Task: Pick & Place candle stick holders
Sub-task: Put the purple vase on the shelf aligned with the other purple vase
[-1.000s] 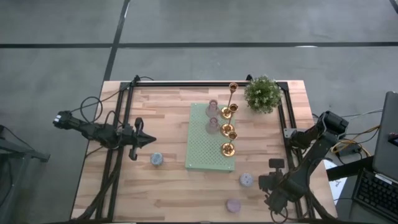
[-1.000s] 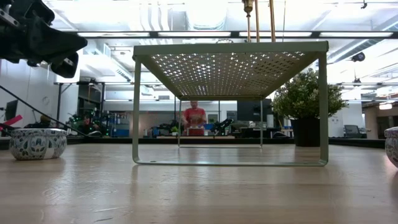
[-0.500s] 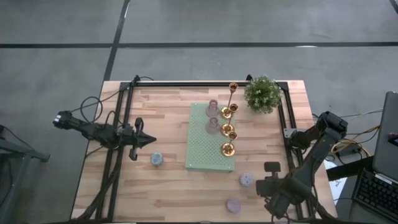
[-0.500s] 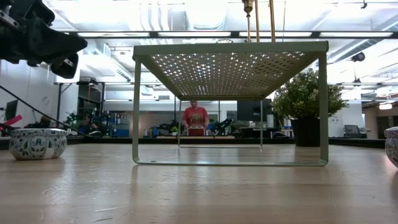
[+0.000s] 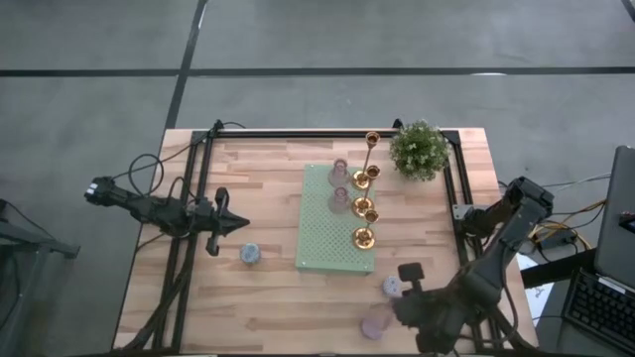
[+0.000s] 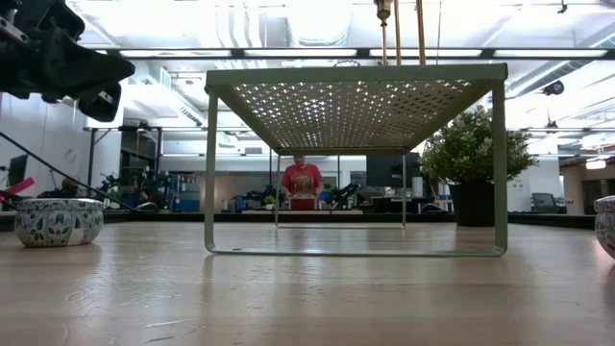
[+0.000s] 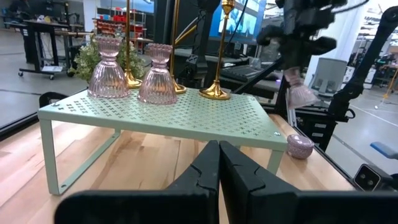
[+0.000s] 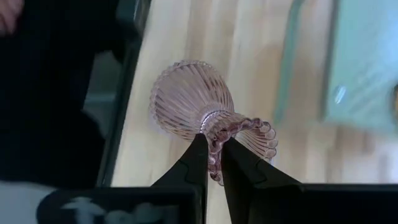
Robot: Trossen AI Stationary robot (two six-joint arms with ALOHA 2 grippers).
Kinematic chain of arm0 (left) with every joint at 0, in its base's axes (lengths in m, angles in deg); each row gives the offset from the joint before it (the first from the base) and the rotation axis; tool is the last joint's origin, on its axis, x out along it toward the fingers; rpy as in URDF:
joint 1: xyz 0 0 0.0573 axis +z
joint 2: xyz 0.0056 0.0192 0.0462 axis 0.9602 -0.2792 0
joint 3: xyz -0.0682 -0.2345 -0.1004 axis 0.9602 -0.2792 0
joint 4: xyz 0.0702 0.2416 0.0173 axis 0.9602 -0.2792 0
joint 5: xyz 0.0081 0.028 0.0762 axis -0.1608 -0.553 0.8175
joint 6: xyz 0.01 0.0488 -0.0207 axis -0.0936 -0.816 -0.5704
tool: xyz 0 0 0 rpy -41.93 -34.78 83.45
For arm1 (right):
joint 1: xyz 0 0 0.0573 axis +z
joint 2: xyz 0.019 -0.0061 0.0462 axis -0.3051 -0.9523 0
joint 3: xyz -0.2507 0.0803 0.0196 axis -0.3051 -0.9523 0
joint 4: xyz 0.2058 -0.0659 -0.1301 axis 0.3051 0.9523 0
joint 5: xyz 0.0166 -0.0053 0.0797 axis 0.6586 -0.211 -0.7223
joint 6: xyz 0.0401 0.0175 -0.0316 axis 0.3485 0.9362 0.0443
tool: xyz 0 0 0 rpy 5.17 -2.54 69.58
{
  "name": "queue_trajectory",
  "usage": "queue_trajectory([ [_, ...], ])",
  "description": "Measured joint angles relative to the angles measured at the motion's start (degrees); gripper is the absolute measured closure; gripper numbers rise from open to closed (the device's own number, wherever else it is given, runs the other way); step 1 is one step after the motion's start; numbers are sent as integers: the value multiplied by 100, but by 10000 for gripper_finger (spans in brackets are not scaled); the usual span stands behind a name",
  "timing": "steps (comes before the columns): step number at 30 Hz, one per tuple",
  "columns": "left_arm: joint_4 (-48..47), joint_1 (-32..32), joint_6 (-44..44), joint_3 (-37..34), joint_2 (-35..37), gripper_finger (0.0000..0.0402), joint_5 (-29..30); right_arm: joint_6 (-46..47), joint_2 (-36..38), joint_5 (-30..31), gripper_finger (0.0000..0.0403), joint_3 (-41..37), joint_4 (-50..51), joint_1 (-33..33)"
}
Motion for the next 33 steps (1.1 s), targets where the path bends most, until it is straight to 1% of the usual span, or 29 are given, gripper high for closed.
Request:
queue_trajectory([
  [3, -5, 0, -1, -1, 0, 392, -1, -480, 0, 313, 384, 4, -284, -75],
  [8, -3, 0, -1, -1, 0, 392, 1, -1250, -111, 583, 384, 28, -875, -163],
  [11, -7, 0, 0, 0, 0, 392, 0, -1717, -404, 575, 384, 105, -1049, -269],
  [15, -16, 0, 1, -1, -2, 392, -1, -2061, -808, 601, 384, 326, -987, -500],
  [18, -20, 0, 0, 0, -2, 392, 0, -2315, -1075, 426, 384, 614, -1004, -695],
  [20, -24, 0, 0, -1, -2, 392, 0, -2550, -1283, 195, 384, 857, -981, -799],
  [22, -27, 0, 1, -1, -2, 392, 1, -2832, -1496, 104, 384, 1114, -866, -872],
  [28, -48, 0, -1, -1, -2, 392, -1, -3381, -2168, 109, 384, 2047, -113, -1175],
  [33, -51, 0, 1, -1, -2, 392, -1, -3846, -2765, 125, 384, 2658, 347, -1365],
])
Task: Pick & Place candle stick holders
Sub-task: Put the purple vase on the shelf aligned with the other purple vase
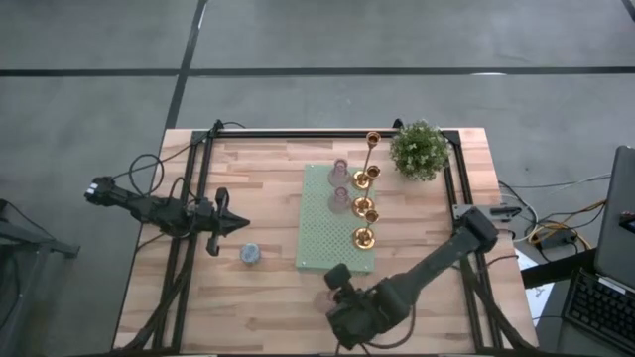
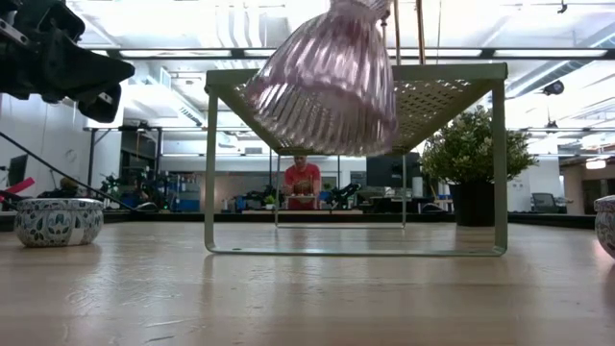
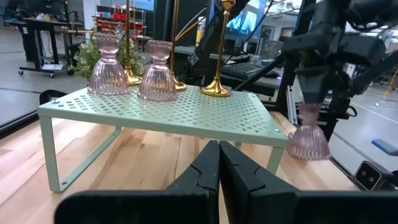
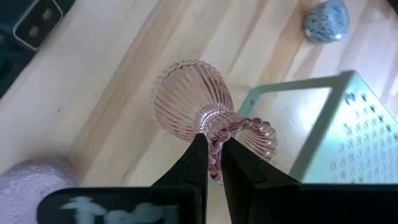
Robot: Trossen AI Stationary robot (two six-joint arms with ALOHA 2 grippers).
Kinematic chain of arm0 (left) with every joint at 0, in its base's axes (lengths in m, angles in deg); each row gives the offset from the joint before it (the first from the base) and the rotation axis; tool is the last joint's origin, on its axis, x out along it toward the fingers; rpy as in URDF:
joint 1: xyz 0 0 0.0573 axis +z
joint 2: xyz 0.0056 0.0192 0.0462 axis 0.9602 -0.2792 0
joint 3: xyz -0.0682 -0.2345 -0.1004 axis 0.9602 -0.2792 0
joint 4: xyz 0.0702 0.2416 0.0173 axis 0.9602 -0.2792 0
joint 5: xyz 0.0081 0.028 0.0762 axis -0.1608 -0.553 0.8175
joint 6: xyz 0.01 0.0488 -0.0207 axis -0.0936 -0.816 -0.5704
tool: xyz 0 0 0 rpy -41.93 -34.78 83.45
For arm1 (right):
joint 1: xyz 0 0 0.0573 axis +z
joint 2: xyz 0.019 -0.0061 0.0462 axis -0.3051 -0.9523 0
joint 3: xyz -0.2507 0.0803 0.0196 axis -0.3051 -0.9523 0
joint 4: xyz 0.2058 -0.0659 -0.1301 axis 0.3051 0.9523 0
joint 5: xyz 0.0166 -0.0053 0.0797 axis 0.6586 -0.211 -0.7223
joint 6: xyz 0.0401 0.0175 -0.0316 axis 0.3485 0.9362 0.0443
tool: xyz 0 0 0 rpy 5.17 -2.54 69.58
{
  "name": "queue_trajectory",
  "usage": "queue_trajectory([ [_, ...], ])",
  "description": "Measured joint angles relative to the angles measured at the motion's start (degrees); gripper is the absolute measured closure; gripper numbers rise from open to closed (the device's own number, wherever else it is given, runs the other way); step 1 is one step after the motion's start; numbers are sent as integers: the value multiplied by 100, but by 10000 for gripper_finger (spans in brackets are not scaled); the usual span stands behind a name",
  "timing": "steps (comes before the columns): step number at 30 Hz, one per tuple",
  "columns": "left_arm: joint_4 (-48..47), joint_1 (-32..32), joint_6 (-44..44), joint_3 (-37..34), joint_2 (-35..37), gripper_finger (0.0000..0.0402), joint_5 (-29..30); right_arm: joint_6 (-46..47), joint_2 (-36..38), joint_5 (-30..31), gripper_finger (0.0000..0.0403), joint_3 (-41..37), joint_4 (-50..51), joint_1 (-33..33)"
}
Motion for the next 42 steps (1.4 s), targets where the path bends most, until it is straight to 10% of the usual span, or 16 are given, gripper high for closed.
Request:
queue_trajectory([
  [42, -66, 0, -2, 0, 0, 392, 0, -484, -979, -231, 349, 422, 257, -385],
])
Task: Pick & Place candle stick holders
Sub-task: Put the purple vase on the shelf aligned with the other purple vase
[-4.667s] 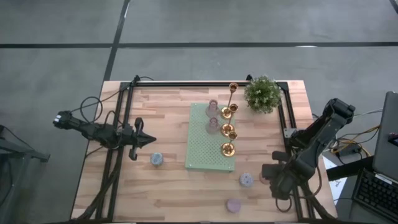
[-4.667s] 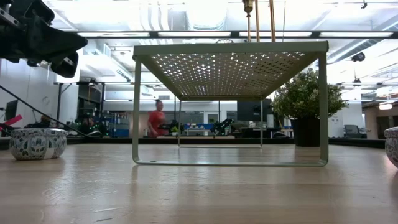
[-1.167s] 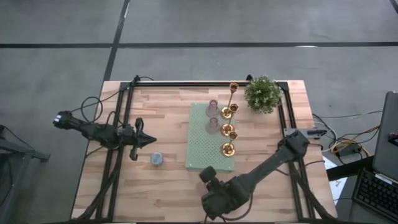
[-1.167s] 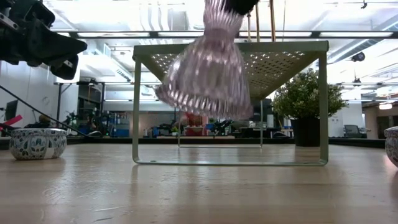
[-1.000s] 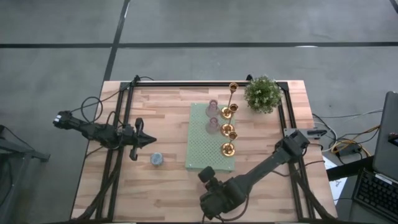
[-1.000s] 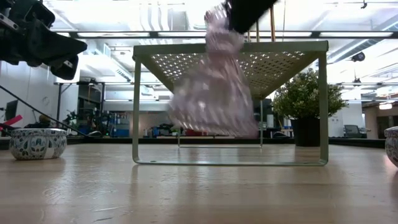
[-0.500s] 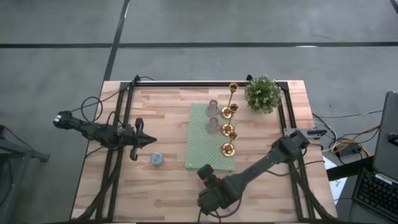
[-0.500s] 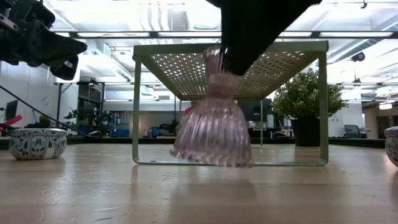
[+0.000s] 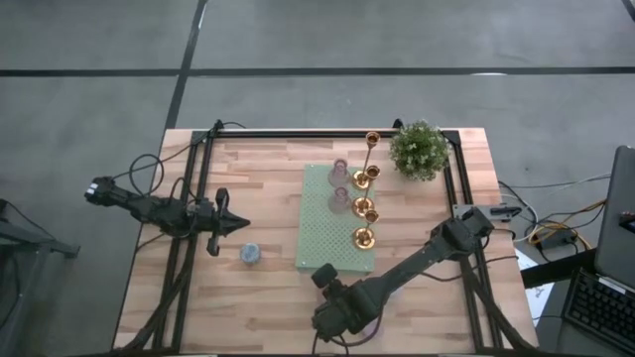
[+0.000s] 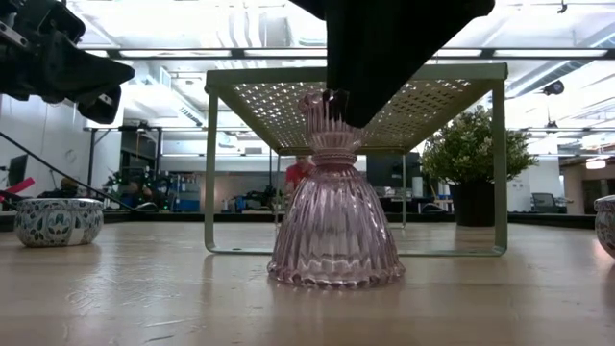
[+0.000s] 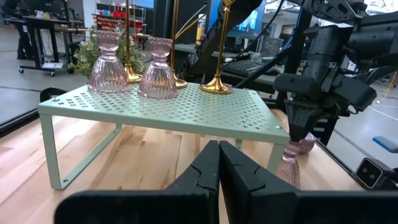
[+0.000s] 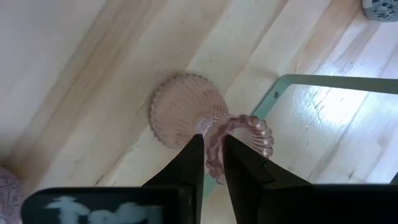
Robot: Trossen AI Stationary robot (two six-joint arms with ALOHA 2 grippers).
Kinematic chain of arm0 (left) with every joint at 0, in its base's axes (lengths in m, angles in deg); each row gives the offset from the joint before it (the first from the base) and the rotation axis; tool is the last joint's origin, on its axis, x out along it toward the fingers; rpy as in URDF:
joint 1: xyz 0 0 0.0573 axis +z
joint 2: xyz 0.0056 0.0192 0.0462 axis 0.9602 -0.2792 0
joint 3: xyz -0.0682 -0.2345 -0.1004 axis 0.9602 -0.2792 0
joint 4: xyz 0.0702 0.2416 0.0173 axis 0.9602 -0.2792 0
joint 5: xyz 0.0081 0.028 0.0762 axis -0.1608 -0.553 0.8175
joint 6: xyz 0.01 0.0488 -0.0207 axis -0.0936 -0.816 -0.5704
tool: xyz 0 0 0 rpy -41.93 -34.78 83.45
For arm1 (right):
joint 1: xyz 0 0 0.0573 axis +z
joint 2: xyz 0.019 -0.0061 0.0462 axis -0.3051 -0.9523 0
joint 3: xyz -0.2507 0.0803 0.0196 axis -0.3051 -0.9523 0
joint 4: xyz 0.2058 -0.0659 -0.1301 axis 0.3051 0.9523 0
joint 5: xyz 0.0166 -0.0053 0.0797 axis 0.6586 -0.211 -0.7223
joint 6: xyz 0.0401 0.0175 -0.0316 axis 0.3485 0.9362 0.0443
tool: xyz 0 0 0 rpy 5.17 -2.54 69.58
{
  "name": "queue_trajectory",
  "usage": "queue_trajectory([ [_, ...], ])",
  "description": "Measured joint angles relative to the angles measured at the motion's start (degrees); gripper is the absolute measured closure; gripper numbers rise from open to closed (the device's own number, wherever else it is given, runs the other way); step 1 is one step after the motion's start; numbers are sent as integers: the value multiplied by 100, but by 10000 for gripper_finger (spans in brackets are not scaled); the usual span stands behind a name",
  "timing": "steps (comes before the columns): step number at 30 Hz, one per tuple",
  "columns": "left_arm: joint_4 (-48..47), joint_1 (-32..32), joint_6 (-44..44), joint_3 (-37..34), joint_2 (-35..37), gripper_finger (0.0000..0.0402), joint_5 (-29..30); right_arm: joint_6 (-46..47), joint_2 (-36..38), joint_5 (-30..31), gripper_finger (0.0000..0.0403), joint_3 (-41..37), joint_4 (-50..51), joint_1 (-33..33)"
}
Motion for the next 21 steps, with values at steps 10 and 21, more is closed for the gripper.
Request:
queue_trajectory([
  [10, 0, 0, 0, 0, 0, 392, 1, -28, 62, 33, 302, 42, -23, 15],
  [21, -8, 0, 1, 0, 0, 392, 1, 1058, 799, 71, 274, 30, 243, 33],
])
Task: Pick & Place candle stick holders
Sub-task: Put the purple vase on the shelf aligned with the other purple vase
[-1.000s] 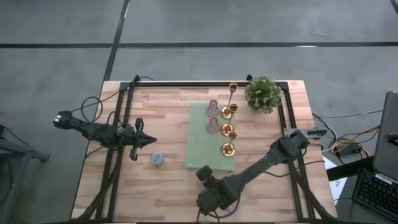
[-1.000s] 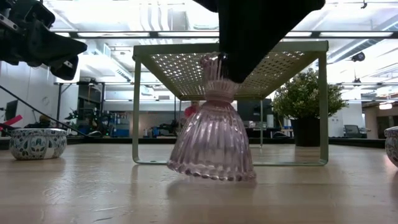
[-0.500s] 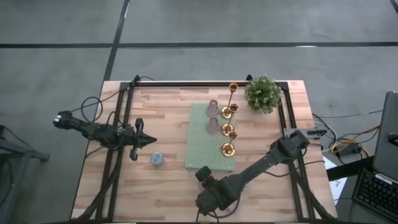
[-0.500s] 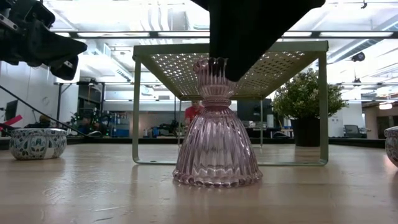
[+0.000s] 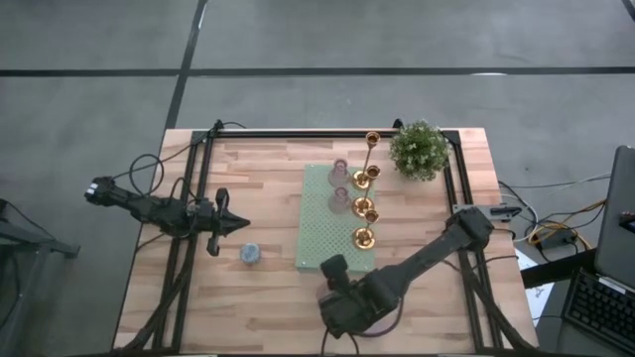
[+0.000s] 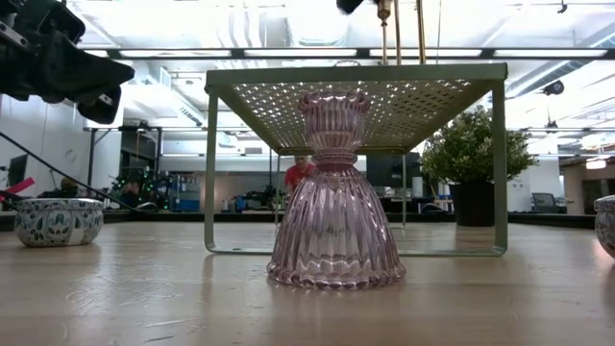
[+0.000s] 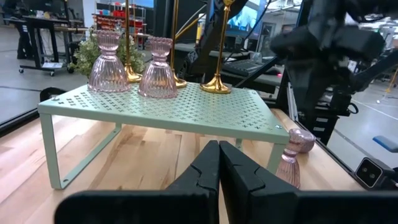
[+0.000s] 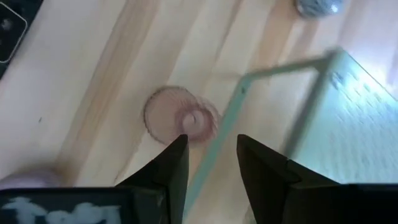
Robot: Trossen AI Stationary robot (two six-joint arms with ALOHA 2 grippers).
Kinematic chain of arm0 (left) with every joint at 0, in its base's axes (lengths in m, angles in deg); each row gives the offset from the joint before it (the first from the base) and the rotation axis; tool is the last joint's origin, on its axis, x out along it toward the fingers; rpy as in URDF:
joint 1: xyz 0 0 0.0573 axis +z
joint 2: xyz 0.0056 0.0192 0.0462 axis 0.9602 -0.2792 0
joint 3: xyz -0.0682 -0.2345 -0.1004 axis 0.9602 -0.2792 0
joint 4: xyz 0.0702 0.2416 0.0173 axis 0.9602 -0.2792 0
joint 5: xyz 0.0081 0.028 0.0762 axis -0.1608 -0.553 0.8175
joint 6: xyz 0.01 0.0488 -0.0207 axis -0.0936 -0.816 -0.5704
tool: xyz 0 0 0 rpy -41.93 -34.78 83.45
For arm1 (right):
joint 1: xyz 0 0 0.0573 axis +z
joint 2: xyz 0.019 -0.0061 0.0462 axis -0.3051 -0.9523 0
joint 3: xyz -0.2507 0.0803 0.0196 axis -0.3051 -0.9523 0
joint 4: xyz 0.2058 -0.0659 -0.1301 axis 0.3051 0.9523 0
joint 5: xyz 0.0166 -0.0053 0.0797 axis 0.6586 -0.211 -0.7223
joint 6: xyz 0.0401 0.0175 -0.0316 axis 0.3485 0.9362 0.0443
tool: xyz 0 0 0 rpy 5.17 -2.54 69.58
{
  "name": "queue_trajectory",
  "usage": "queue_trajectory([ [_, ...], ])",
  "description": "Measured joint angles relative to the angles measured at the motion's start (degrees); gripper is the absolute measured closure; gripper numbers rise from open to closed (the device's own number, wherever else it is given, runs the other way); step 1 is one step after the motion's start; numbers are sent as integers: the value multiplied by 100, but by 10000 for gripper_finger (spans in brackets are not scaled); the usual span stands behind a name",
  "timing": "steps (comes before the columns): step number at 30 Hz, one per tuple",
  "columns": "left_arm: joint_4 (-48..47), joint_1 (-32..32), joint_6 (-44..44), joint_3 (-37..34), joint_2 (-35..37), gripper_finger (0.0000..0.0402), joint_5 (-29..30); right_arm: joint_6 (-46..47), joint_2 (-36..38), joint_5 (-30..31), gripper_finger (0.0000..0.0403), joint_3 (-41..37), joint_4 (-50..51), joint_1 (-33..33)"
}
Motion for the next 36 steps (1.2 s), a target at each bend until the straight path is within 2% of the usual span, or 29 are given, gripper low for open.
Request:
queue_trajectory([
  [4, -10, 0, -1, 0, 0, 392, -1, 240, 356, -10, 302, -120, 220, 50],
  [11, -16, 0, 0, 0, -7, 392, 0, 578, 1212, 11, 388, -682, 84, 225],
  [27, -39, 0, 0, 0, -20, 392, 0, 753, 3926, 45, 394, -4210, -3441, 847],
  [36, 152, 2, -72, -2, -24, 392, 1, 729, 5474, 162, 394, -6272, -4996, 887],
])
